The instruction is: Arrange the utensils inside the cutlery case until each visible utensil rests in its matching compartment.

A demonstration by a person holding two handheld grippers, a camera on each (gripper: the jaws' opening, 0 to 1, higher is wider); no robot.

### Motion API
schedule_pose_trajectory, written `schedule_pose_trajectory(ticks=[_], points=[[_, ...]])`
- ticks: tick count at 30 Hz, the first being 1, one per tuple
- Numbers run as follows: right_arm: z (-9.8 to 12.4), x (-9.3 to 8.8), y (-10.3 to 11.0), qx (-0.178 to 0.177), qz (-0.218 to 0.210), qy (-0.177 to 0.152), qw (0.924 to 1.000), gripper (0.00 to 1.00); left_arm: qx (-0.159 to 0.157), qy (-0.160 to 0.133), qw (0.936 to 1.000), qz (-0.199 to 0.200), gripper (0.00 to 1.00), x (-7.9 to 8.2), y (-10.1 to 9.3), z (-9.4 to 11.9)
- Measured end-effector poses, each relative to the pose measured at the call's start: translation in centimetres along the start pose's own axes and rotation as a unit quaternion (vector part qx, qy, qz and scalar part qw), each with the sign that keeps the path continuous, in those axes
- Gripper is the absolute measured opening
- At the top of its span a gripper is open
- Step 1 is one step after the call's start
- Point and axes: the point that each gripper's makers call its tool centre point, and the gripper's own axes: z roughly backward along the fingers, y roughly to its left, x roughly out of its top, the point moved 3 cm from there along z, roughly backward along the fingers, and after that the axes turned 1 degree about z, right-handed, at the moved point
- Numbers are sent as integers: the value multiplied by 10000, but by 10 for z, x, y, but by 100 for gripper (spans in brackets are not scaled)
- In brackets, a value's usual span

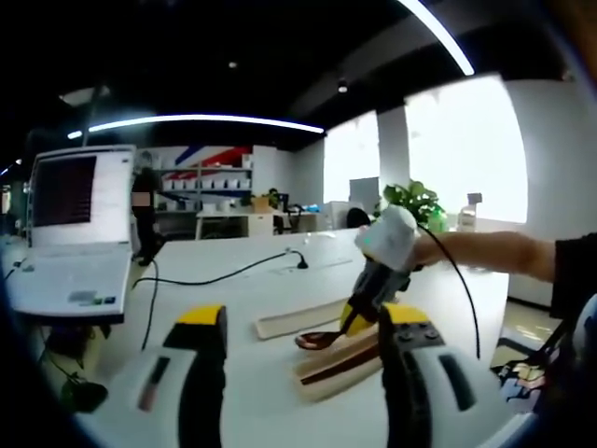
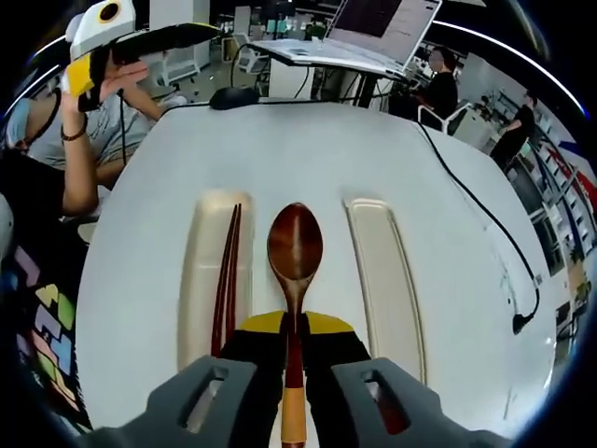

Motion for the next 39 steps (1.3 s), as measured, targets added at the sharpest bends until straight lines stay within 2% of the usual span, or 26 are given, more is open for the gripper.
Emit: schedule_pose_trajectory(ticks=[5,7,13,18,23,30,39], points=[[11,5,3,15,-56,-63,10000,4,-6,-23,10000,12,69,1,0,1],[16,9,3,-20,-325,-157,9993,4,-4,-19,10000,6,69,1,0,1],[29,16,14,57,-72,-138,9999,4,-3,29,10000,1,69,-1,2,-1],[26,15,29,267,64,-165,9995,4,-29,45,10000,-13,69,-1,-1,-2],[19,8,40,355,201,-58,9992,4,-9,34,10000,-4,69,-2,-2,-2],[12,6,46,465,202,-110,9987,4,-15,64,10000,-10,69,-4,-5,-4],[3,0,46,454,225,3,9987,4,-32,100,9999,-27,69,-6,-8,-6]])
